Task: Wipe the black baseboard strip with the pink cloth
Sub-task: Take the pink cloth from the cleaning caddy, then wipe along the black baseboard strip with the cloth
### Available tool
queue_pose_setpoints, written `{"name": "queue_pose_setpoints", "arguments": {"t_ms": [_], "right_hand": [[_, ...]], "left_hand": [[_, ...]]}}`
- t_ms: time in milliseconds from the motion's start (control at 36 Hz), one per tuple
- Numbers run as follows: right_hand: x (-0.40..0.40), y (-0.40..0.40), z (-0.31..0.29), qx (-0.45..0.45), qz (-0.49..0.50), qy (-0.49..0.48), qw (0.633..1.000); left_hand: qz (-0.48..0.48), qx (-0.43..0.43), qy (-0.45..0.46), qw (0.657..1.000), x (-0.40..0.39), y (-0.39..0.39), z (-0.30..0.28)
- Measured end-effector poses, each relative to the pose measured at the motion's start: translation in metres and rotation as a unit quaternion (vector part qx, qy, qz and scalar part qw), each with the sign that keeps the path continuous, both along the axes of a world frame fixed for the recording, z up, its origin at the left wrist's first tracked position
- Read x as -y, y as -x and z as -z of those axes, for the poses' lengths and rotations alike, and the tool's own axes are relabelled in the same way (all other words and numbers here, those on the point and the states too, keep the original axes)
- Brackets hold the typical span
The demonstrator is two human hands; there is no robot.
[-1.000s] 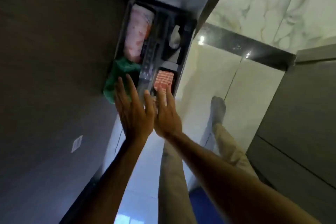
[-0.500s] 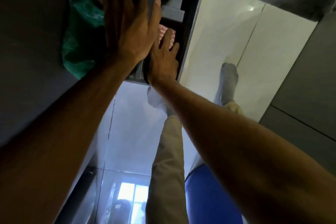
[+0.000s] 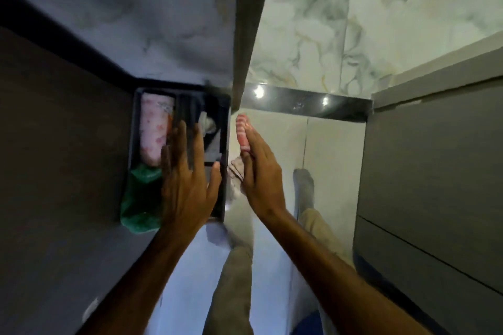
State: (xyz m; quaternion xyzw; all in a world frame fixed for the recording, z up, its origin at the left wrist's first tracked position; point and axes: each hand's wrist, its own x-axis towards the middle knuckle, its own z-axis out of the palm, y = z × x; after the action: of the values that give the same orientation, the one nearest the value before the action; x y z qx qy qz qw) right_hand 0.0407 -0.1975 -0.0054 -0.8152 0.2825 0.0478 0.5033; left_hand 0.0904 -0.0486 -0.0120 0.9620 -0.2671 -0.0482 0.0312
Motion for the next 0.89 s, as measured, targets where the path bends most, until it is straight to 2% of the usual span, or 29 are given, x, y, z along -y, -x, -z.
{"name": "queue_pose_setpoints", "arguments": {"t_ms": [139,278,417,500,583,694,778,889], "right_hand": [[0.098,-0.02,-0.027,-0.004,0.068,-0.007,0.998],[0.187,-0.017,-0.023,-0.049,0.111,-0.023,0.992],[0.264,-0.011,0.002,-0.095,0.135,-0.053,0.985],[0.298,-0.006,0.048,-0.148,0.131,-0.061,0.978],[0.317,0.001,0.118,-0.169,0.115,-0.065,0.977],[0.328,0.003,0.232,-0.206,0.119,0.021,0.971],[0.334,0.005,0.325,-0.255,0.142,0.043,0.956],[0.338,0.01,0.428,-0.241,0.142,0.151,0.948]], "left_hand": [[-0.021,-0.03,0.027,0.999,0.076,-0.01,-0.039],[-0.013,-0.034,-0.041,0.998,0.156,0.009,-0.039],[-0.059,-0.159,0.009,0.985,0.233,0.028,-0.006],[-0.093,-0.217,-0.011,0.972,0.267,0.035,0.041],[-0.072,-0.218,-0.03,0.973,0.292,0.045,0.113],[-0.033,-0.229,-0.052,0.971,0.31,0.055,0.223],[-0.018,-0.236,-0.04,0.971,0.314,0.055,0.311],[0.019,-0.23,-0.024,0.973,0.315,0.048,0.419]]}}
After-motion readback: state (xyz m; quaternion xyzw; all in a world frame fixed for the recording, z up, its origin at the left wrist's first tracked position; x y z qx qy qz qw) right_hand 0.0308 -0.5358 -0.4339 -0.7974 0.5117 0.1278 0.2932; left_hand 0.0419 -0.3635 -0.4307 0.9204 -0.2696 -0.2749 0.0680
